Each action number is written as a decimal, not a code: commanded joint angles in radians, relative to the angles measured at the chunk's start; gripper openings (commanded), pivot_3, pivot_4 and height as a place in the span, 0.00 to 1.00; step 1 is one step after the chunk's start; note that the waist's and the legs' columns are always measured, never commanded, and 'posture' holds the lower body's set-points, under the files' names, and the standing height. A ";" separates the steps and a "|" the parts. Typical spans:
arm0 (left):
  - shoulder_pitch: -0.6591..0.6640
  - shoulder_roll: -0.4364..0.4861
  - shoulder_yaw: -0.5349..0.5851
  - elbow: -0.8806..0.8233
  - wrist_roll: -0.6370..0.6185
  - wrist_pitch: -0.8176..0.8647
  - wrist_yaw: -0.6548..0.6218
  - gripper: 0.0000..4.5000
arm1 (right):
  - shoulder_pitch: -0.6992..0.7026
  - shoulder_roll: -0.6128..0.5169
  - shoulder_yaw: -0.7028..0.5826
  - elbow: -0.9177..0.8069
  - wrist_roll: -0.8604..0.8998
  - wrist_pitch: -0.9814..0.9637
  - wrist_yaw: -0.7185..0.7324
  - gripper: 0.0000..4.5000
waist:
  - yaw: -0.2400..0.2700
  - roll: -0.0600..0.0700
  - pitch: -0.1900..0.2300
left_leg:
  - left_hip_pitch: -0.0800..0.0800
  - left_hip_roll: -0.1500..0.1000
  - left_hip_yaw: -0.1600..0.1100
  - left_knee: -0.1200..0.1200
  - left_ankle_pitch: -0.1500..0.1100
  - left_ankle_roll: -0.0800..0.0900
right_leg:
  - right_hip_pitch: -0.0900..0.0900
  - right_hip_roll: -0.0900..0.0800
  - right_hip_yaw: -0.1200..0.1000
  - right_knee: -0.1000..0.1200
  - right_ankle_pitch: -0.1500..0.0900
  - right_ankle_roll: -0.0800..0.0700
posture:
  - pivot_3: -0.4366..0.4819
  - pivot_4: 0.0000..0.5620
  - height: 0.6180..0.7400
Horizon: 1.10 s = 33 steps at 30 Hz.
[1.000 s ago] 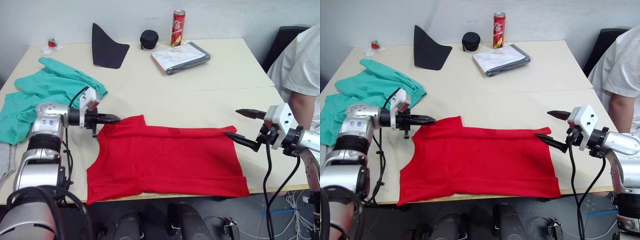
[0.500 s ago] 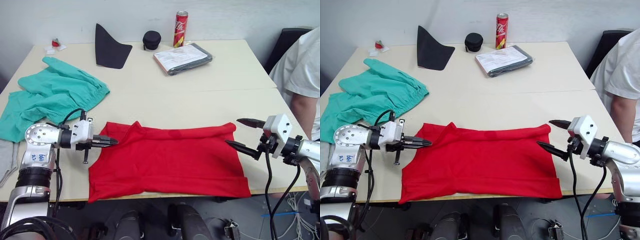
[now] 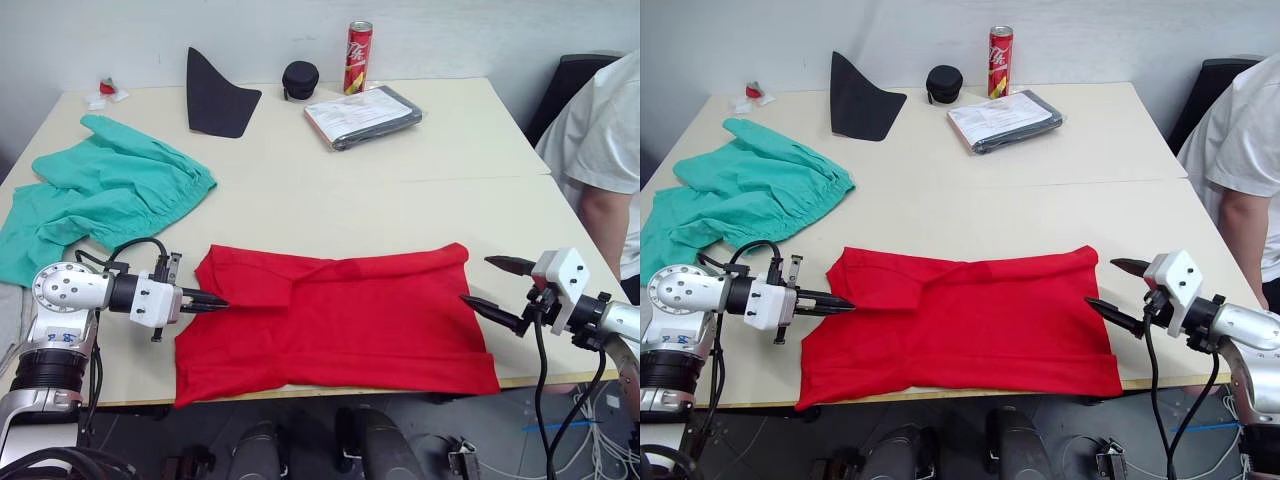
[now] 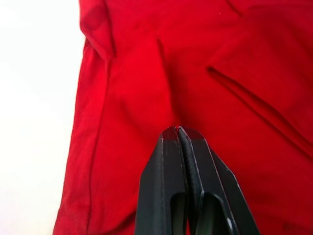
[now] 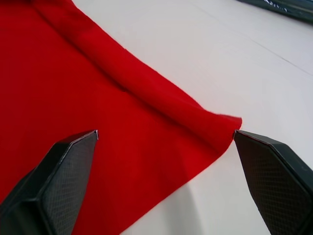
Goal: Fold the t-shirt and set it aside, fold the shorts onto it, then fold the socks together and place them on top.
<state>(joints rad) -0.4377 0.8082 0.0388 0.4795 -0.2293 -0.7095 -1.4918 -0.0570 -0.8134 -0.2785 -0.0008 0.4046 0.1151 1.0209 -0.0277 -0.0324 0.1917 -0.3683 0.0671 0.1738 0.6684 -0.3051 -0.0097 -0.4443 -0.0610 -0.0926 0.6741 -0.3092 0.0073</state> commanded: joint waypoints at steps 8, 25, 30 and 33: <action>0.084 0.067 0.000 -0.122 -0.077 0.184 0.029 0.10 | 0.043 -0.002 -0.026 0.006 0.001 -0.012 0.003 1.00 | -0.002 0.000 0.000 | 0.000 0.000 0.000 -0.001 0.000 0.000 | 0.000 0.000 0.000 -0.001 0.000 0.000 | 0.48 0.27 1.00; 0.086 0.010 0.060 -0.416 -0.359 1.005 0.217 0.64 | -0.502 -0.071 0.193 0.362 -0.033 0.282 0.149 1.00 | -0.001 0.001 0.000 | 0.000 0.000 0.000 -0.001 0.001 0.000 | 0.000 0.001 0.002 -0.001 0.000 0.000 | 0.48 0.27 1.00; 0.076 -0.101 0.027 -0.399 -0.303 0.954 0.266 0.64 | -0.733 -0.022 0.330 0.697 -0.181 0.264 0.178 1.00 | -0.002 0.001 0.000 | 0.000 0.000 0.001 -0.001 0.001 0.000 | 0.000 0.001 0.002 -0.002 0.000 0.000 | 0.48 0.27 1.00; 0.079 -0.133 0.022 -0.396 -0.274 0.920 0.278 0.64 | -0.823 0.011 0.366 0.822 -0.231 0.258 0.197 1.00 | -0.005 0.001 0.000 | 0.000 0.000 0.001 -0.001 0.001 0.000 | 0.000 0.001 0.002 -0.001 0.000 0.000 | 0.48 0.27 1.00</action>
<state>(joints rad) -0.3505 0.6701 0.0487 0.0939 -0.5155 0.2400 -1.2212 -0.8415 -0.7994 0.0843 0.7759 0.1963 0.3904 1.2014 -0.0331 -0.0317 0.1914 -0.3686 0.0673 0.1745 0.6671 -0.3042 -0.0100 -0.4449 -0.0600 -0.0906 0.6727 -0.3093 0.0074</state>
